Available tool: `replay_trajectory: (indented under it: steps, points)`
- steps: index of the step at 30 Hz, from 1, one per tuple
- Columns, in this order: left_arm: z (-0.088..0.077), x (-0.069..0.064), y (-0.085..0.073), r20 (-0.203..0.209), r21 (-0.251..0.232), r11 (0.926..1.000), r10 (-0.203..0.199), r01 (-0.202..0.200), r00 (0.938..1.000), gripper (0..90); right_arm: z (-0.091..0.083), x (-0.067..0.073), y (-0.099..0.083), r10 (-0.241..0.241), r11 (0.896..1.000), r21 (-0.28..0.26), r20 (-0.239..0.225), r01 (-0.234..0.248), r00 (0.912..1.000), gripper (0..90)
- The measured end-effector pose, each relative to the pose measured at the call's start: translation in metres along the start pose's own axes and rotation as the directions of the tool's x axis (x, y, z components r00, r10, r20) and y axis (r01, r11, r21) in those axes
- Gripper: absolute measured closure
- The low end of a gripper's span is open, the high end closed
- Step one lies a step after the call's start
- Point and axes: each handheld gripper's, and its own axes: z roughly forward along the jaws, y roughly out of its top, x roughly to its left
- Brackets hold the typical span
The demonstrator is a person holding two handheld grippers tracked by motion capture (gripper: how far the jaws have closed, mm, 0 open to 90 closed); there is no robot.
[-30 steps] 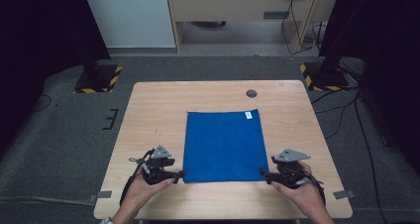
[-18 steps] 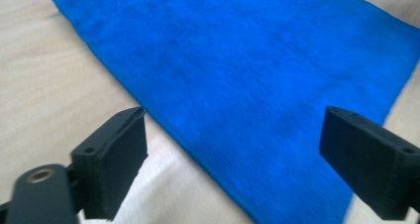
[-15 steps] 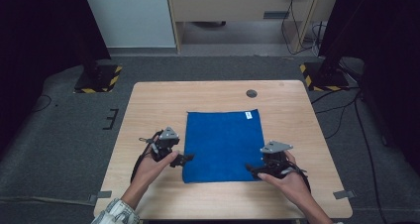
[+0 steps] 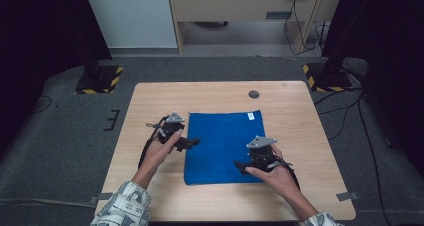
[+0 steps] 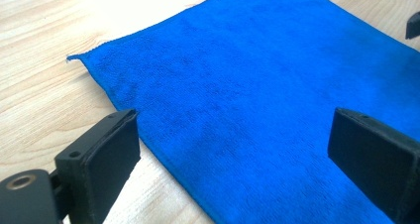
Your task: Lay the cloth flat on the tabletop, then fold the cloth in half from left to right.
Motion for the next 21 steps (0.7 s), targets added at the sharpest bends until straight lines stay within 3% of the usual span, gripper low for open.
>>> replay_trajectory:
  steps: [8,14,21]
  points:
    - [0.001,-0.001,0.007,-0.051,-0.032,0.9993,0.02,-0.021,0.9985,5.7,0.015,0.018,0.012,-0.061,0.998,0.015,-0.026,0.062,0.9978,8.9]
    - [-0.001,0.002,0.011,-0.061,-0.041,0.9988,0.024,-0.026,0.9979,5.7,0.021,0.031,0.022,-0.095,0.995,0.012,-0.043,0.096,0.9946,12.4]
    - [-0.006,0.009,0.017,-0.084,-0.049,0.9987,0.006,-0.01,0.9964,5.9,0.033,0.055,0.033,-0.137,0.99,0.009,-0.082,0.138,0.9872,16.2]
